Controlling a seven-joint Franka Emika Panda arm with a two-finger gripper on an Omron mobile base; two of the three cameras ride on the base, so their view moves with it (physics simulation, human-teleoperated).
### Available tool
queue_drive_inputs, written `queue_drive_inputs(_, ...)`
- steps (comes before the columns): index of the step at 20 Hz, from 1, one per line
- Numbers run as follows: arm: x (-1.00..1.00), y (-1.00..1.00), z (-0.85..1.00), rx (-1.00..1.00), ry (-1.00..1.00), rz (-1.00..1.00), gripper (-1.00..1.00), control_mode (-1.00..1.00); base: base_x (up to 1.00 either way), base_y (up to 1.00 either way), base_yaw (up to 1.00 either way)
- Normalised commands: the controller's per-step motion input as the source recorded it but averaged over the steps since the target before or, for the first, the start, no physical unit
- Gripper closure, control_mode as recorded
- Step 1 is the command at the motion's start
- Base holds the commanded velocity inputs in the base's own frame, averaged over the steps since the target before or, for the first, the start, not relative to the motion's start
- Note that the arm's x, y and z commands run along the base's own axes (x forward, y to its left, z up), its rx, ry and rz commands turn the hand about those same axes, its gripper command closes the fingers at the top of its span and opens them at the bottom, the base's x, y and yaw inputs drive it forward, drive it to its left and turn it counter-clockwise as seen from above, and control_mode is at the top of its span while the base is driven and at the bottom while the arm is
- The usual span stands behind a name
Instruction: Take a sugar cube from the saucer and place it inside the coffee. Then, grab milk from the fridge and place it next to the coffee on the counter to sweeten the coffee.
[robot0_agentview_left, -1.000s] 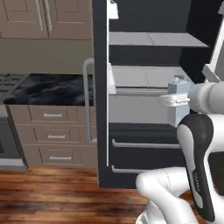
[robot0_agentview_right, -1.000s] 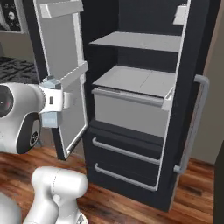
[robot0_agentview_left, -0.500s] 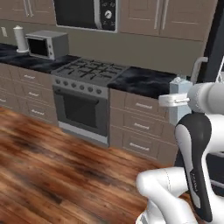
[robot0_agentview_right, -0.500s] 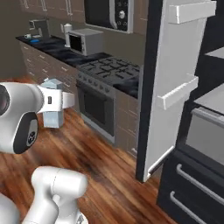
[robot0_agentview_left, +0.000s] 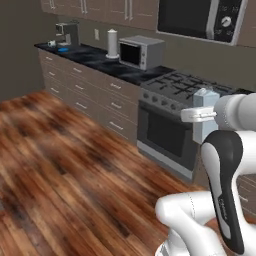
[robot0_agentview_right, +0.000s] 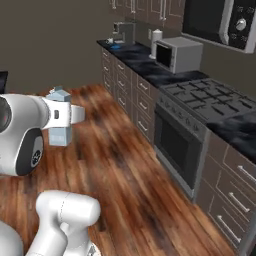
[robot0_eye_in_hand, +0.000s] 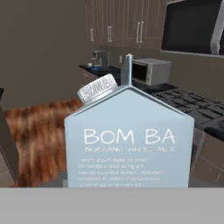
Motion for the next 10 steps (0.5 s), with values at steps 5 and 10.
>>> queue_drive_inputs(5, 0.0, 0.0, 0.0, 0.0, 0.0, 0.0, 1.0, 1.0, 1.0, 0.05, 0.37)
queue_drive_inputs(10, 0.0, 0.0, 0.0, 0.0, 0.0, 0.0, 1.0, 1.0, 1.0, 0.0, 0.31)
